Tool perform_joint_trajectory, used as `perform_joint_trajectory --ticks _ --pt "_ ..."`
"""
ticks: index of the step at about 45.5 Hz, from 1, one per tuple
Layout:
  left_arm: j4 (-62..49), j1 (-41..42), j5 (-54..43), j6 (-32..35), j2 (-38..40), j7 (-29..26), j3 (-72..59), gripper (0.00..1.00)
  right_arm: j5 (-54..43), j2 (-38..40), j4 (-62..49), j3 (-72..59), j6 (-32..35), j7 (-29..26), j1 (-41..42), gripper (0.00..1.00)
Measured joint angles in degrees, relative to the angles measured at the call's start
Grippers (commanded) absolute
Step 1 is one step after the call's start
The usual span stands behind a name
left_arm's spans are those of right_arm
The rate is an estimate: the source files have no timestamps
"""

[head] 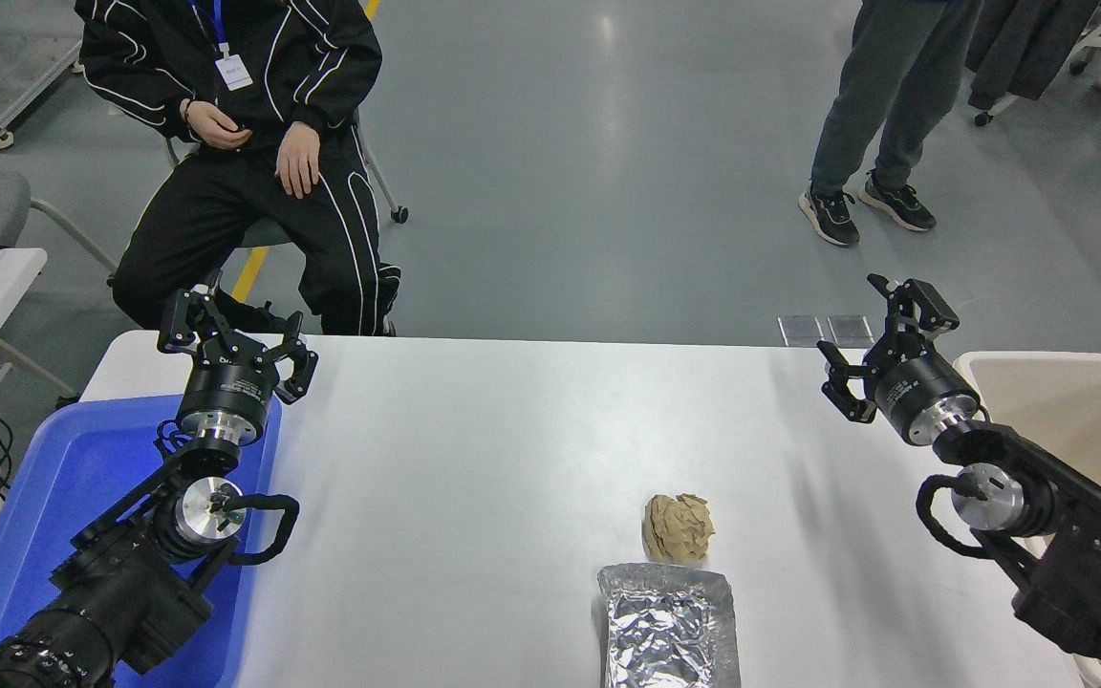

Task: Dispose of the paper cup in the dustbin

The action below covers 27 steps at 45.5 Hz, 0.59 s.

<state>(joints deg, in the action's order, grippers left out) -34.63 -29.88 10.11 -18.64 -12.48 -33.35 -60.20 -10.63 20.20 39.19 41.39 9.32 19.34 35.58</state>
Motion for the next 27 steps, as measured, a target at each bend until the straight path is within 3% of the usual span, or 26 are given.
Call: perform_joint_trajectory --ticks 27 --pt "0.0 0.0 0.0 0.0 0.0 0.0 0.0 1.00 0.6 0.3 -0.2 0.0 0.0 0.4 -0.6 0.99"
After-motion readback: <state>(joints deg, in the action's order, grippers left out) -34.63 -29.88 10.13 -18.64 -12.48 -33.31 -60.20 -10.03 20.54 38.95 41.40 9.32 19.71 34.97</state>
